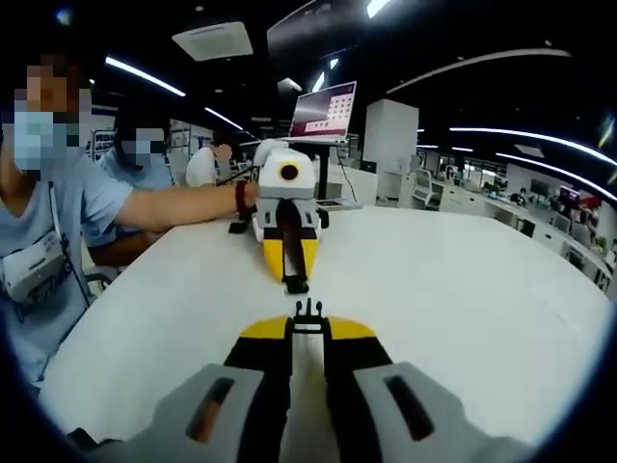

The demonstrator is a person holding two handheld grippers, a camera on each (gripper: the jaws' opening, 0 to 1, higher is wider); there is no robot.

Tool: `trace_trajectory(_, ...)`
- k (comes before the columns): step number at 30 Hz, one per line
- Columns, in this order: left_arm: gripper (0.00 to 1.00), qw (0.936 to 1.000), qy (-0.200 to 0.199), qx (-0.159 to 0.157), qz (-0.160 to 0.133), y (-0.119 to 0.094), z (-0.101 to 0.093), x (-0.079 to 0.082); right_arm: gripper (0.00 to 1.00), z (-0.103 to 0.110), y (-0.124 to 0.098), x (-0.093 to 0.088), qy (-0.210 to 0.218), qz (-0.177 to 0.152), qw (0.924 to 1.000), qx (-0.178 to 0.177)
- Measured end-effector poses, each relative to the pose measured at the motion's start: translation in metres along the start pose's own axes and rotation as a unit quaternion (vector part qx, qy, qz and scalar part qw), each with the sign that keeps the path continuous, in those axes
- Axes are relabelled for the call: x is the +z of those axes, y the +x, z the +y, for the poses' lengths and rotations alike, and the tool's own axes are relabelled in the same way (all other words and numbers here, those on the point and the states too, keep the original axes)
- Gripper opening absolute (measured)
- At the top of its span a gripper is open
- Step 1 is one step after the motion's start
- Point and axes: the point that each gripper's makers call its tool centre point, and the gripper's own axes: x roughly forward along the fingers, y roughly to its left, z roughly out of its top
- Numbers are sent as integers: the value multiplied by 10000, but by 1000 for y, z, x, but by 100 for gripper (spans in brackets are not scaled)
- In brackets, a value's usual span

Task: Snap the two parts of the plastic buckle together until the buckle closes and remains connected.

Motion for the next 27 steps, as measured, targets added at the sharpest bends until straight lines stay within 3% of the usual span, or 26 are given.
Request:
trace_trajectory(12,12,9996,81,-286,19,6,-2,5,12,21,7,-4,-72,53,9992,388)
trace_trajectory(20,12,9992,67,-401,-27,9,-4,7,12,45,7,-9,-113,100,9990,421)
trace_trajectory(27,12,9991,68,-427,-40,10,-7,7,12,35,6,-8,-93,90,9988,473)
